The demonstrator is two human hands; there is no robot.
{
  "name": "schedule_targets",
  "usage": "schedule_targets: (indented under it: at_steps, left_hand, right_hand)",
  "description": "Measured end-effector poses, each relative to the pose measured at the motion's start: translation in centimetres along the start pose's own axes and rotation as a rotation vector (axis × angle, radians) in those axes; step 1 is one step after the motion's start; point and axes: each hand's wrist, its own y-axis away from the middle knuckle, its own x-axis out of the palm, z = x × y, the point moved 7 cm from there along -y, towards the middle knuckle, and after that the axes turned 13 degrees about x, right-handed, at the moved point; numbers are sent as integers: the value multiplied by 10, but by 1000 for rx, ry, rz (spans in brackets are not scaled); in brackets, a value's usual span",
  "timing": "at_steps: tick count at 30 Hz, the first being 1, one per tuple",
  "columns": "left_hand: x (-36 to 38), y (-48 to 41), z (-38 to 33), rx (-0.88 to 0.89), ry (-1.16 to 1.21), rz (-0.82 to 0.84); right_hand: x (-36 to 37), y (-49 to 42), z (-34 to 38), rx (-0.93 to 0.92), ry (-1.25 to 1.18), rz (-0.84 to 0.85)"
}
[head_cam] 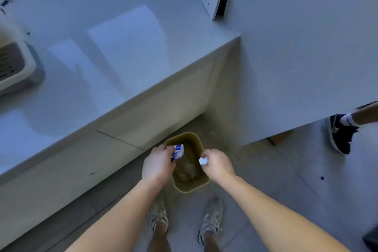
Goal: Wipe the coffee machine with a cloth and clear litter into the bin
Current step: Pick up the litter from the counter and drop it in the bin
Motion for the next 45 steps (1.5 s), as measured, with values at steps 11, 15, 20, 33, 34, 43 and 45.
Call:
schedule_targets:
  at_steps: [11,15,20,33,34,43,45]
  left_hand:
    - [117,-43,41,-18,-79,141]
    - [142,-56,47,-17,-66,172]
    - [164,-66,57,-23,-45,170]
    - [161,-62,68,-34,-119,247]
    - [157,-61,67,-38,-129,248]
    - [100,-50,48,-29,-155,216]
    - [85,-44,38,-18,-163,194]
  right_hand:
    - [105,-67,-54,141,-123,103]
    - [126,-83,-59,142,-129,110]
    - [145,-99,-52,110,-113,126]
    - [134,-100,-39,31,-84,57]
    - [130,-98,-38,27,-82,45]
    - [76,-71,-16,-51,-59,-29]
    - [62,-61,-13,-67,-47,-40]
